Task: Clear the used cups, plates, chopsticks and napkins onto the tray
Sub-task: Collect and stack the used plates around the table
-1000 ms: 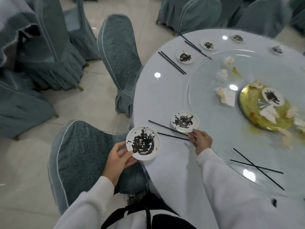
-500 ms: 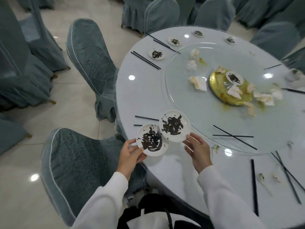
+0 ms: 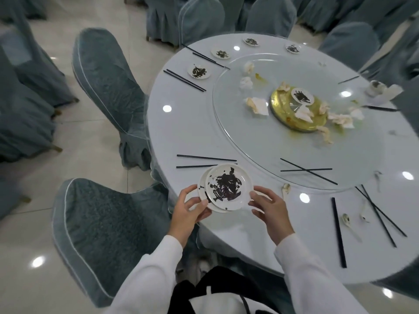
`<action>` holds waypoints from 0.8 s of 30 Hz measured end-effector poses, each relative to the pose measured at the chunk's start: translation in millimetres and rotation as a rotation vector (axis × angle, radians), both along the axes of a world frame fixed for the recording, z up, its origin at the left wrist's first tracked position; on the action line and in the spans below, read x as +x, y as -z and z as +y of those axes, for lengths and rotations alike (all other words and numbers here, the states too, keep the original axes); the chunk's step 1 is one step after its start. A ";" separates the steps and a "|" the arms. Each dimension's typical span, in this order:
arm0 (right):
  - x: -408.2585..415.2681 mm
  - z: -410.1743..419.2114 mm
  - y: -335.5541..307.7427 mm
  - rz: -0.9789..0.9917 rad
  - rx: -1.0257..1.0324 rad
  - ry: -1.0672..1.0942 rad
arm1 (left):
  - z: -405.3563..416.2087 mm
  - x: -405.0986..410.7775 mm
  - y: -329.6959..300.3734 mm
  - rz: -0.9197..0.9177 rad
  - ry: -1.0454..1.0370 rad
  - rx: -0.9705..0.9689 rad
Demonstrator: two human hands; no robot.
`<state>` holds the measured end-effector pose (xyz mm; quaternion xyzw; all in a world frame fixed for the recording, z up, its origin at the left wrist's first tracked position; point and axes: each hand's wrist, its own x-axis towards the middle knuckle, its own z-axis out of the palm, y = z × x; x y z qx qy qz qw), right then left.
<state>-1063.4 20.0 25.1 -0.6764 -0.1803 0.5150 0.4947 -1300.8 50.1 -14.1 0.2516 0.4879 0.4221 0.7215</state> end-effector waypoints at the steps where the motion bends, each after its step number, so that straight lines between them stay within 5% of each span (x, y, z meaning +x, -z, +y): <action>1: -0.4 -0.8 0.3 -0.001 0.003 -0.006 | 0.4 0.6 -1.7 -0.003 0.010 0.011; 9: -12.5 8.6 -1.5 -0.107 0.091 -0.140 | -8.9 -6.9 -22.9 0.051 -0.010 0.055; 24: -57.2 13.2 20.7 0.075 0.137 -0.088 | -22.9 -45.6 -28.8 0.136 -0.029 0.014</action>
